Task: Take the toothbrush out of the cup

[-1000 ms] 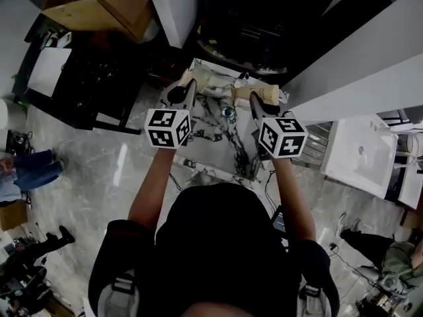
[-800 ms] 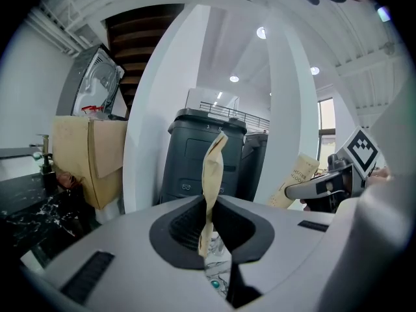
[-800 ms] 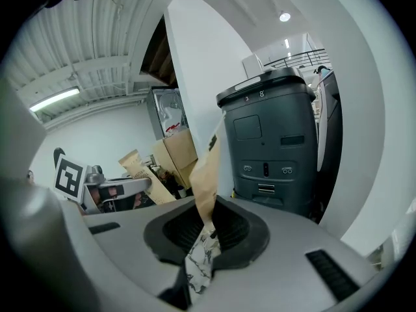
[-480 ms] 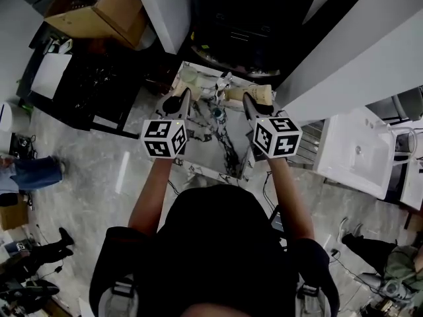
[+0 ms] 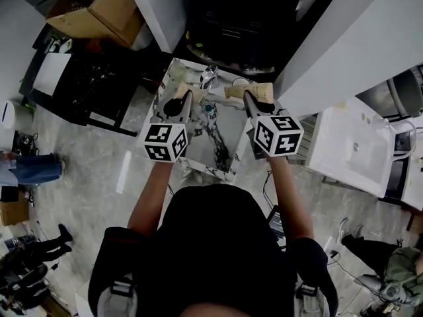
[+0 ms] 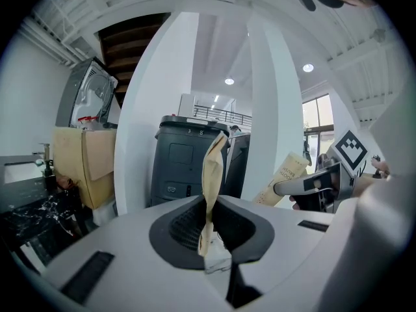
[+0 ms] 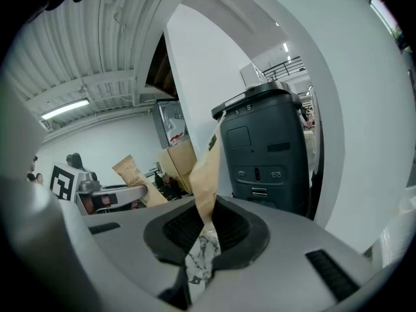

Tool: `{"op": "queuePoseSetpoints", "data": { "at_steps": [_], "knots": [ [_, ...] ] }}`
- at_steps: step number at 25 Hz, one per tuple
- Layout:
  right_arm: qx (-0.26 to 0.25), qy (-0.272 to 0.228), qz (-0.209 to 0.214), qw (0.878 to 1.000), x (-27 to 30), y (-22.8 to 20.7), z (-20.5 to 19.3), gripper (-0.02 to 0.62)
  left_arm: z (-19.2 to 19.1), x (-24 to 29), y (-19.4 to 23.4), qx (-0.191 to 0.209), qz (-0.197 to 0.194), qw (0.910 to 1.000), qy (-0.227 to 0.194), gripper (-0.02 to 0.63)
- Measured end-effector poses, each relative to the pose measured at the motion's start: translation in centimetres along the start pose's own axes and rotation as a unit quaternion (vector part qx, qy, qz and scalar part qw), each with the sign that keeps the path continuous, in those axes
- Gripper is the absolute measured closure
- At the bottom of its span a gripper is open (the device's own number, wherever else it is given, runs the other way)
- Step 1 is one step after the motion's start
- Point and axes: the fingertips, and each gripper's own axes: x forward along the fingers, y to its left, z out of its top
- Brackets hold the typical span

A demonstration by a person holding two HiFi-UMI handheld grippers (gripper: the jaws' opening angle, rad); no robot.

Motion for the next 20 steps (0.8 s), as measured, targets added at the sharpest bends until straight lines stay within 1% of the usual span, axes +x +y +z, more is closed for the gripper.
{"op": "queuePoseSetpoints", "data": {
  "at_steps": [4, 8, 13, 20],
  "knots": [
    [0.001, -0.004, 0.005, 1.0, -1.1, -0.9, -0.1, 0.538, -0.1, -0.1, -1.7, 0.005, 0.002, 1.0, 0.001, 0.566],
    [0.001, -0.002, 0.011, 1.0, -1.4, -1.2, -0.6, 0.538, -0.2, -0.5, -2.5, 0.008, 0.008, 0.9999, -0.002, 0.566],
    [-0.001, -0.005, 0.019, 1.0, -1.6, -0.6, -0.6, 0.538, -0.2, -1.6, -2.7, 0.007, 0.016, 0.9998, -0.005, 0.566],
    [-0.008, -0.012, 0.02, 1.0, -1.2, 1.4, -0.2, 0.538, 0.6, -3.4, -1.9, 0.006, 0.014, 0.9997, -0.018, 0.566]
  ]
}}
